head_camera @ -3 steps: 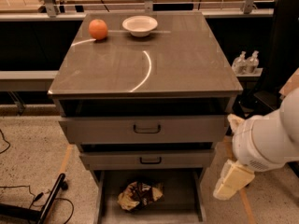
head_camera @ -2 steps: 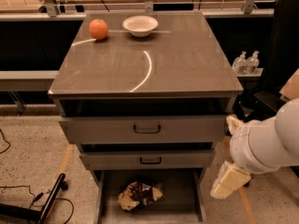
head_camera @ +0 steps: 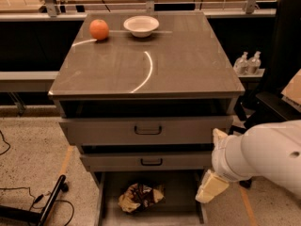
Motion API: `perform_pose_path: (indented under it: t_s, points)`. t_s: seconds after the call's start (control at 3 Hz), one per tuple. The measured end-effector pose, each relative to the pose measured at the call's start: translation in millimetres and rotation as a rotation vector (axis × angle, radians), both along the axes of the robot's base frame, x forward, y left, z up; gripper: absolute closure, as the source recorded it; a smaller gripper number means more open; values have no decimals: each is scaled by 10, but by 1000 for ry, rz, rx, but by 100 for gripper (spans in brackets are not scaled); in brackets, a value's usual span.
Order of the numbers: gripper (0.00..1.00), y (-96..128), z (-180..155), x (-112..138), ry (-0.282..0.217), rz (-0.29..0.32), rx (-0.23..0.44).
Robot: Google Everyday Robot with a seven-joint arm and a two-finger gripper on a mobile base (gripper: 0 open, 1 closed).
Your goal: Pick brown chip bag from bottom drawer and place on counter
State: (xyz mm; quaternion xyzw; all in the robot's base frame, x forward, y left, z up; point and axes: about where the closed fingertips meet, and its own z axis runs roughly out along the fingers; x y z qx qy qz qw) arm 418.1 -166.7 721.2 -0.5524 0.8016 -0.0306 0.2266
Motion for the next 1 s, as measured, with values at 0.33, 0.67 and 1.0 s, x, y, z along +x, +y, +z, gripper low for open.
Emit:
perform_pose_path:
  t_s: [0.33, 0.67, 1.0]
  points:
    - [0, 148, -742, -2, 9, 14, -12]
    - [0, 280, -1387, -58, 16, 56, -14]
    - [0, 297, -1740, 109, -24, 47, 25]
